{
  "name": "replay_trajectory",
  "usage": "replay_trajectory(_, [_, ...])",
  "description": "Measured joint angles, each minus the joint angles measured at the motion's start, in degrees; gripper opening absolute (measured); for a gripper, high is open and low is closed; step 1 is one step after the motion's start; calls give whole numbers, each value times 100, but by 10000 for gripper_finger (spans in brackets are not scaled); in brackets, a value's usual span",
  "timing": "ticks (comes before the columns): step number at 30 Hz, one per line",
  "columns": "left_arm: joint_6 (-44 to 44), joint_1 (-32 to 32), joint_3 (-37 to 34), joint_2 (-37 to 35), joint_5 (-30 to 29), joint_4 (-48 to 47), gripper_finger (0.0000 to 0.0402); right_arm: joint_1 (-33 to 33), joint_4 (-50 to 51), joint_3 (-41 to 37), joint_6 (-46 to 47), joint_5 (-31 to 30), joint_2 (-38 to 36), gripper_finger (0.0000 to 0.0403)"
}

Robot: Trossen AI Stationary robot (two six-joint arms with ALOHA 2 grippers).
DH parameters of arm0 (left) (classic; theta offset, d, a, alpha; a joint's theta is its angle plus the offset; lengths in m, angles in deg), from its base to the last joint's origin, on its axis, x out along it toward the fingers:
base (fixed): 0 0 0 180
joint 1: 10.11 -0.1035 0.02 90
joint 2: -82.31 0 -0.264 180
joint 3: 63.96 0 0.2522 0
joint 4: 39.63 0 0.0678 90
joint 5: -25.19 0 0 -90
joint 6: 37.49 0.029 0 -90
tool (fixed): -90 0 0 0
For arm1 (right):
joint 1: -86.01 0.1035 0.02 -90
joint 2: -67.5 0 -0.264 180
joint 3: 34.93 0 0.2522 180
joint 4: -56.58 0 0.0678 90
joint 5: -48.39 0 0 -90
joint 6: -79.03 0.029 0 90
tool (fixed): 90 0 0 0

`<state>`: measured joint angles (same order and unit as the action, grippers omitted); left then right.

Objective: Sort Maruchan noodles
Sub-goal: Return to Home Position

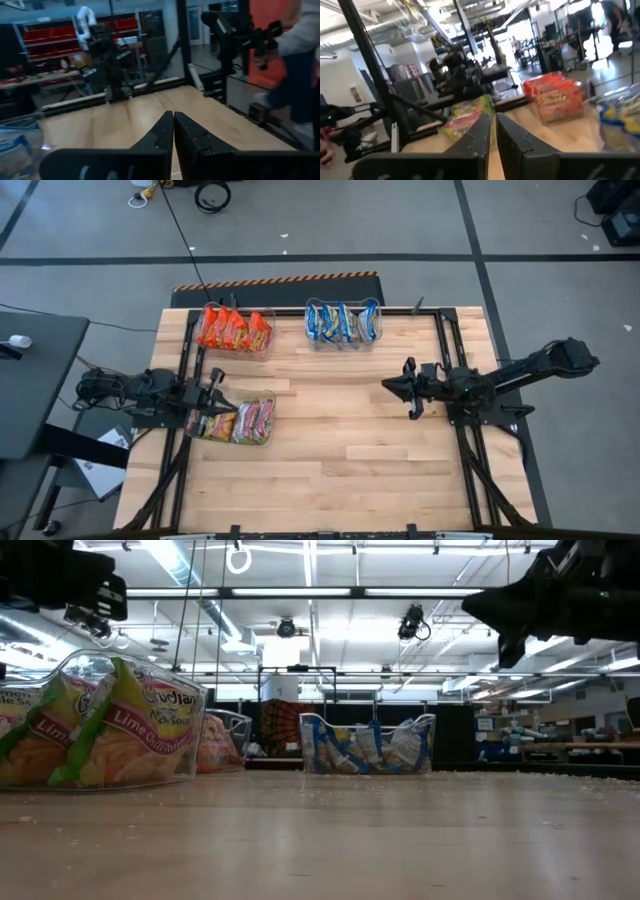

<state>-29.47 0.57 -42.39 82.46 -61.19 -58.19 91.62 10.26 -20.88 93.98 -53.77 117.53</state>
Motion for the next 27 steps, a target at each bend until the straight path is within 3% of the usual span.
replay_trajectory(4, [-17, -2, 0, 0, -205, -26, 21, -207, 979, 2, -211, 82, -1056, 36])
replay_trajectory(9, [-287, 0, 0, 0, -219, -53, 21, -768, 3019, 2, -46, 1193, -2612, 36])
replay_trajectory(15, [-530, 0, 0, 0, -254, 74, 21, -975, 4917, 4, -461, 888, -4019, 36])
replay_trajectory(18, [-589, 0, 0, 10, -258, 74, 21, -882, 5814, 4, -460, 766, -4426, 36])
replay_trajectory(27, [-392, 0, 0, 13, -823, -168, 21, -780, 5819, 7, -570, 735, -4672, 36])
